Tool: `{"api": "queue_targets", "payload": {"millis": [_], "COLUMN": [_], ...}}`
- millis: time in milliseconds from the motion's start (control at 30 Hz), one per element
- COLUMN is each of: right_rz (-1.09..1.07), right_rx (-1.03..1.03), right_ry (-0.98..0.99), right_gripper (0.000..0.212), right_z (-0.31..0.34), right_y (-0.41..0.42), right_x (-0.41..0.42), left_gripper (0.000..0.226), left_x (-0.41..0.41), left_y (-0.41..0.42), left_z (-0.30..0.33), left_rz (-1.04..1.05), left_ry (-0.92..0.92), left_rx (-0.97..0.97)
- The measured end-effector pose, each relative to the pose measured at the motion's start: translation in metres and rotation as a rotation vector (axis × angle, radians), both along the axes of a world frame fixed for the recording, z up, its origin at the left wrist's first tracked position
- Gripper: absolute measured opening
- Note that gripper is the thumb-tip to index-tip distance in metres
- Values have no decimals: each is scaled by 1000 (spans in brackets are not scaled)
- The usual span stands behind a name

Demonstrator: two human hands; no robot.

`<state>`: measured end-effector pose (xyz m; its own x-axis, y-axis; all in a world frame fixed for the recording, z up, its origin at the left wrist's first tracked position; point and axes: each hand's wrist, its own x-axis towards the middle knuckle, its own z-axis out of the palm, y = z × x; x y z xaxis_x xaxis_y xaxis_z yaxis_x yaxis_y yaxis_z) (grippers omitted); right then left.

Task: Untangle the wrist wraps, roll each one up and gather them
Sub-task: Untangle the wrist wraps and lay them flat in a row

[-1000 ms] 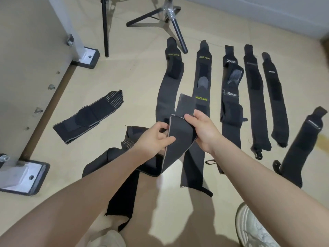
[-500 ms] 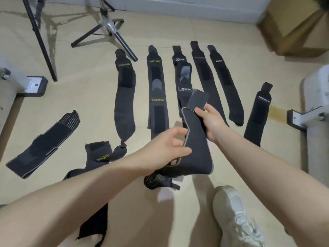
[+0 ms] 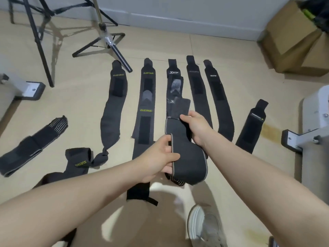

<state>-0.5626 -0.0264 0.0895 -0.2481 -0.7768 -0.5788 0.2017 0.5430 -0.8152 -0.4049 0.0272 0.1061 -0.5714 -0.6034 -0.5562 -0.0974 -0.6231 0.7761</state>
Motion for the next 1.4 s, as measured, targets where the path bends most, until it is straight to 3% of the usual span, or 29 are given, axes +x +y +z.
{"api": "queue_targets", "payload": {"millis": [200, 467, 633, 700, 833, 967, 1067, 1233, 1400], "right_rz": [163, 128, 40, 6, -121, -242, -304, -271, -214], "right_rx": [75, 141, 212, 233, 205, 149, 102, 92, 90], "right_ry": [-22, 148, 134, 148, 174, 168, 91, -81, -187], "right_gripper": [17, 42, 26, 29, 31, 11, 8, 16, 6], "right_z": [-20, -28, -38, -43, -47, -42, -34, -28, -28], "right_y": [-9, 7, 30, 39, 52, 60, 63, 56, 5], "right_x": [35, 1, -51, -73, -117, -151, -165, -152, -77], "left_gripper": [43, 45, 51, 46, 42, 43, 45, 53, 63], "left_x": [37, 38, -1, -18, -57, -100, -127, -122, -56], "left_y": [-5, -8, -4, -1, 3, 4, 4, -3, -26], "left_z": [-8, -18, -23, -28, -40, -37, -30, -23, -8], "left_rz": [118, -119, -265, -279, -266, -281, -287, -291, -174], "left_ry": [0, -25, 63, 54, 19, 53, 80, 94, 80], "left_rx": [41, 83, 88, 85, 94, 101, 117, 85, 36]}}
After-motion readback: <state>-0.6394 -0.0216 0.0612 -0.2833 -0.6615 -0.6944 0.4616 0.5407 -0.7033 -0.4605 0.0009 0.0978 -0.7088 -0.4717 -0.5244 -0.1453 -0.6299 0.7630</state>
